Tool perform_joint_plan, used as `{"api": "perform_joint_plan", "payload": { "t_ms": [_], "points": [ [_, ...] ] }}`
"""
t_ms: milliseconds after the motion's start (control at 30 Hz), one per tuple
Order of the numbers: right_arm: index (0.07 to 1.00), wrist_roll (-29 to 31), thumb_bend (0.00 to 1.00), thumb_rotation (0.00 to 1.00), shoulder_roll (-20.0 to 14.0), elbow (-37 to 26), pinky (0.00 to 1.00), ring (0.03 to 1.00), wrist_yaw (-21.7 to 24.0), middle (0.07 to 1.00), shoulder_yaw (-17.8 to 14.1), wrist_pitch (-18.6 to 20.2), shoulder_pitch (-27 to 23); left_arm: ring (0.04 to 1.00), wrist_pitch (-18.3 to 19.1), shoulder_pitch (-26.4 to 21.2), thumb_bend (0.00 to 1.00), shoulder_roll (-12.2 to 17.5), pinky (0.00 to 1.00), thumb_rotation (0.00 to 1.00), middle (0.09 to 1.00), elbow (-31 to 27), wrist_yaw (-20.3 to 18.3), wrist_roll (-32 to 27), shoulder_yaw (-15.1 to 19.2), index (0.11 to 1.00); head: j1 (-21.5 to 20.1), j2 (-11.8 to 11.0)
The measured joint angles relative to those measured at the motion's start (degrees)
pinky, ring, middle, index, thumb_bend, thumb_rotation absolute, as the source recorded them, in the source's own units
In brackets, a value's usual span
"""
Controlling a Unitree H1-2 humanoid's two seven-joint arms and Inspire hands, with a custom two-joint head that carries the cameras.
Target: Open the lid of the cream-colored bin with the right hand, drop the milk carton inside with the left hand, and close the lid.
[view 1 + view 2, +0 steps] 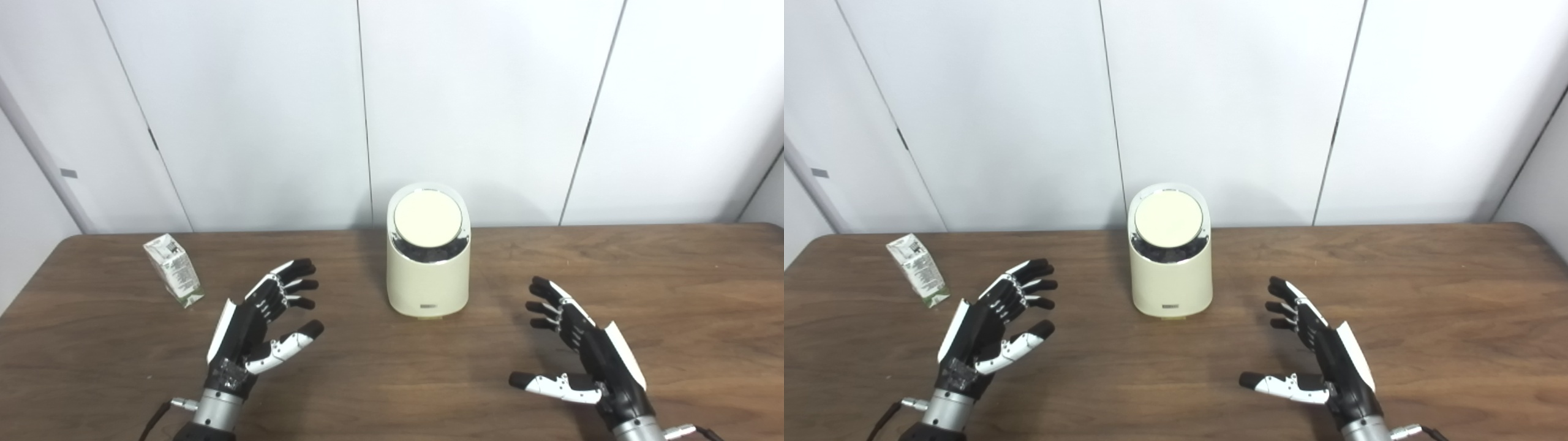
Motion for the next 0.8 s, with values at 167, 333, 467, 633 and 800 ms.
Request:
{"api": "perform_joint_plan", "payload": {
  "t_ms": [167,333,467,633,800],
  "points": [
    [0.889,-0.1,0.76,0.26,0.0,0.5,0.75,0.826,0.0,0.897,0.1,-0.9,0.0,0.760,0.0,0.0,0.72,0.0,0.64,0.29,0.823,0.0,-0.7,0.0,-0.1,0.848,-0.4,-1.9],
    [0.873,-0.8,0.76,0.25,0.2,1.5,0.76,0.823,-0.6,0.882,0.0,-3.0,0.1,0.766,0.0,0.0,0.68,0.0,0.63,0.28,0.831,0.3,-2.0,-0.4,0.1,0.864,-0.7,-3.6],
    [0.876,-0.7,0.76,0.25,0.7,1.5,0.77,0.831,-1.2,0.882,-0.3,-3.4,0.1,0.763,0.0,-0.1,0.69,-0.3,0.63,0.27,0.828,0.4,-2.5,-0.6,0.6,0.860,-0.7,-3.5],
    [0.877,-0.5,0.75,0.25,0.7,1.5,0.77,0.837,-1.2,0.882,-0.3,-3.4,0.1,0.766,-0.1,-0.2,0.68,-0.6,0.63,0.26,0.828,0.6,-3.4,-0.7,1.2,0.859,-1.0,-3.6],
    [0.883,-0.7,0.74,0.31,0.9,1.5,0.75,0.828,-1.3,0.879,-0.3,-3.4,0.1,0.771,-0.1,-0.2,0.68,-0.7,0.63,0.27,0.833,0.6,-3.4,-0.5,1.2,0.863,-1.1,-4.1]
  ]
}}
